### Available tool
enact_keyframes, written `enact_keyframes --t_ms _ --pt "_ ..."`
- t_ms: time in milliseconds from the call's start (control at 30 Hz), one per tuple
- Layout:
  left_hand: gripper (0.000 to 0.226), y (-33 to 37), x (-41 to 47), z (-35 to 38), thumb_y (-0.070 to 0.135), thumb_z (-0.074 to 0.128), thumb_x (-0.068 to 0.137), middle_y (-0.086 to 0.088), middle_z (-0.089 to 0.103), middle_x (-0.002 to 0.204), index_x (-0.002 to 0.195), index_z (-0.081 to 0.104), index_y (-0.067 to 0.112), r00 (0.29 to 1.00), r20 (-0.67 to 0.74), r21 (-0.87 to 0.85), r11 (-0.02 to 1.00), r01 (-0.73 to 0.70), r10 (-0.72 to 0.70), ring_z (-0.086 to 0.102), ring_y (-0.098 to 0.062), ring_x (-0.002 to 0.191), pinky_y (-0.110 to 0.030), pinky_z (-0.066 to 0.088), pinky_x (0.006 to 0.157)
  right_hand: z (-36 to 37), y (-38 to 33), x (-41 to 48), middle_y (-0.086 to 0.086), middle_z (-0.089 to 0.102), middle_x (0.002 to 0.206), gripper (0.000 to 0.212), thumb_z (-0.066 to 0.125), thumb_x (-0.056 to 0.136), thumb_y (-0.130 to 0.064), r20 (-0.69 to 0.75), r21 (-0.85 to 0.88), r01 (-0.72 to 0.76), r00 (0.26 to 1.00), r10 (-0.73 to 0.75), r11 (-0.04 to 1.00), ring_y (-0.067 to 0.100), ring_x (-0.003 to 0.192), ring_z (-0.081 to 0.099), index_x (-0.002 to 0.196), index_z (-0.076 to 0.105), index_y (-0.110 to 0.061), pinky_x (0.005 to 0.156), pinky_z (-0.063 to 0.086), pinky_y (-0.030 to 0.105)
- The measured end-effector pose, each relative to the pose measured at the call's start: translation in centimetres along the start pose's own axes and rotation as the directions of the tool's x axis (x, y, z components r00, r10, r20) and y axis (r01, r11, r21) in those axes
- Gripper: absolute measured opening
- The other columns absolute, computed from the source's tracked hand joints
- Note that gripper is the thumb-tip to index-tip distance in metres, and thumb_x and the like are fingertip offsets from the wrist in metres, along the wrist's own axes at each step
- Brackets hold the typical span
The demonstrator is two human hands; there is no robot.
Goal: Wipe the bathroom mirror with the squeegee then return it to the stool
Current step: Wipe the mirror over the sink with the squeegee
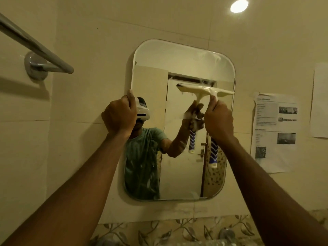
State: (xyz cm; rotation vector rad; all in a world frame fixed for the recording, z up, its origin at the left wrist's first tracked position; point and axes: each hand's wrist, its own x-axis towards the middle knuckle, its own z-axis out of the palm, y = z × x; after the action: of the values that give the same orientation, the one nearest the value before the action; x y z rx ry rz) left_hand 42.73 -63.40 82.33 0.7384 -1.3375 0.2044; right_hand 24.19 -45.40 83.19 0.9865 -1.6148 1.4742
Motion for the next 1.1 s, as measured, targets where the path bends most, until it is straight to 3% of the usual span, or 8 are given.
enact_keyframes --t_ms 167,300,433,700,867,1100 --pt "0.066 -0.6 -1.3 0.2 0.045 0.024 0.103 -0.008 0.059 0.053 0.068 0.066 0.008 1.0 -0.017 0.002 1.0 0.004 -0.004 0.046 -0.019 0.044 -0.019 0.018 0.045 1.5 3.1 -6.2 -0.005 0.055 0.059 0.039 0.03 0.103 -0.044 0.012 0.027 -0.026 1.0 0.025 0.999 0.004 0.043 0.054 0.084 0.053 -0.019 0.037 0.04 0.013" --pt "0.065 -1.3 -2.7 0.1 0.045 0.024 0.103 -0.01 0.06 0.055 0.07 0.066 0.008 1.0 -0.005 -0.011 1.0 0.0 0.0 0.052 -0.024 0.045 -0.022 0.028 0.048 1.9 5.0 -12.5 -0.009 0.051 0.055 0.041 0.028 0.101 -0.044 0.01 -0.03 -0.055 0.998 0.056 0.998 0.006 0.046 0.056 0.081 0.052 -0.018 0.033 0.034 0.014" --pt "0.066 -2.0 -4.6 -0.1 0.044 0.025 0.104 -0.009 0.056 0.052 0.069 0.066 0.007 1.0 0.015 0.011 1.0 0.015 -0.015 0.047 -0.022 0.043 -0.022 0.025 0.047 0.8 5.7 -16.3 -0.007 0.056 0.063 0.046 0.023 0.095 -0.053 0.094 -0.066 -0.119 0.988 0.125 0.991 0.008 0.052 0.056 0.087 0.052 -0.019 0.042 0.037 0.022" --pt "0.064 -3.0 -7.2 -0.3 0.04 0.028 0.104 -0.002 0.04 0.046 0.061 0.061 0.006 1.0 0.014 0.028 1.0 0.012 -0.012 0.037 -0.019 0.041 -0.028 0.032 0.058 0.1 2.7 -7.9 -0.002 0.055 0.062 0.045 0.027 0.103 -0.046 0.078 -0.049 -0.052 0.995 0.056 0.997 0.009 0.048 0.052 0.084 0.055 -0.016 0.042 0.039 0.024" --pt "0.064 -3.3 -7.9 -0.3 0.041 0.026 0.104 -0.001 0.04 0.048 0.064 0.062 0.006 0.999 0.038 0.037 0.999 0.023 -0.025 0.037 -0.019 0.045 -0.032 0.036 0.064 1.2 4.2 -11.7 -0.008 0.051 0.056 0.042 0.028 0.103 -0.044 0.05 -0.021 -0.06 0.997 0.061 0.998 -0.003 0.051 0.056 0.08 0.052 -0.019 0.033 0.035 0.012" --pt "0.061 -3.8 -9.4 -0.4 0.038 0.029 0.104 -0.003 0.038 0.05 0.065 0.062 0.005 1.0 0.024 0.035 0.999 0.018 -0.019 0.038 -0.021 0.048 -0.031 0.03 0.064 0.7 7.1 -21.4 -0.009 0.053 0.059 0.049 0.011 0.086 -0.068 0.136 -0.082 -0.165 0.975 0.175 0.983 0.004 0.044 0.052 0.079 0.042 -0.031 0.036 0.029 0.014"
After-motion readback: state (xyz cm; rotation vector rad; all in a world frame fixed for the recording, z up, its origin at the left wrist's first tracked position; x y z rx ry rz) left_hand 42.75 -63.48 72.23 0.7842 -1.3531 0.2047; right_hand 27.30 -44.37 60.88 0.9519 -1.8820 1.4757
